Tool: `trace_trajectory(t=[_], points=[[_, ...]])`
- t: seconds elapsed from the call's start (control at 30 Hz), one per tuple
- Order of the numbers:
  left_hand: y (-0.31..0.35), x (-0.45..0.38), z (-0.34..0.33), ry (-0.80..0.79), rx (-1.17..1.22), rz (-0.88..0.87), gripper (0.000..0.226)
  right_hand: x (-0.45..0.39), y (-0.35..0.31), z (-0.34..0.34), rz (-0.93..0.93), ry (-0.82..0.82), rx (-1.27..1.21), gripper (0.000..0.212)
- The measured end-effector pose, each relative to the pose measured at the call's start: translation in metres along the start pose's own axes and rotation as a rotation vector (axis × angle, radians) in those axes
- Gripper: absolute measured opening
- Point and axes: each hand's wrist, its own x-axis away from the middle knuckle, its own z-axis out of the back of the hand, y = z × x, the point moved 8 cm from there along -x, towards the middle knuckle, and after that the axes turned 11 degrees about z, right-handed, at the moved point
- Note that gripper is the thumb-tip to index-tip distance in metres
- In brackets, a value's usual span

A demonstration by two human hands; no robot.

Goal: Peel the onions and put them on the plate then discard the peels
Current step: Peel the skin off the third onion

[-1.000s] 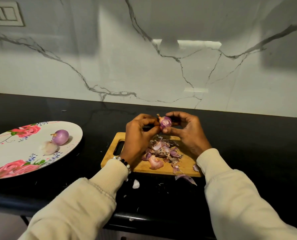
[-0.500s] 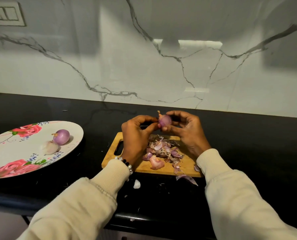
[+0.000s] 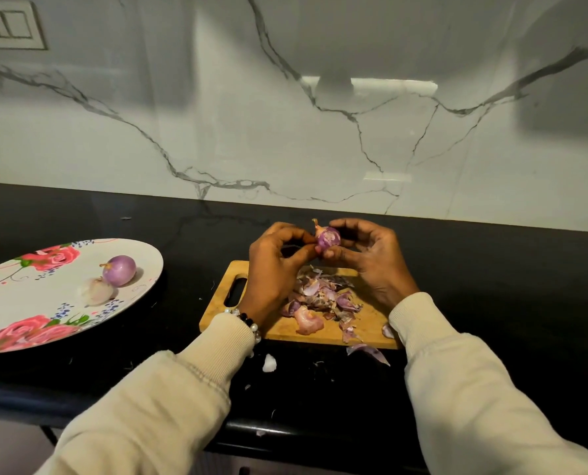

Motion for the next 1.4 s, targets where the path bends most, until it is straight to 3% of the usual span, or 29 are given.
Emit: trace_trajectory(t=[0.17,0.43,0.67,1.1,1.3,1.4], points=[[-0.023,-0.005,0.006,0.029,0.385,0.305,0.020,0.001,0.008,-0.009,-0.059,-0.025,-0.158,0.050],[-0.029,0.001,-0.008,-0.105,0.542,0.485,0.016,0.000,0.004,-0.011,-0.078,-0.024,-0.334,0.053],[-0.022,0.003,-0.007,-0.102,0.574,0.486,0.018,0.000,-0.003,-0.006,0.036,-0.075,-0.007,0.057],[-0.027,-0.002,-0.005,-0.071,0.305,0.424,0.015,0.000,-0.008,-0.013,0.109,-0.157,0.153,0.051],[-0.025,-0.002,-0.003,-0.051,0.142,0.302,0.017,0.000,-0.012,-0.017,0.188,-0.191,0.325,0.051],[-0.023,-0.002,0.000,-0.017,0.105,0.267,0.024,0.000,-0.010,-0.015,0.163,-0.161,0.277,0.052]])
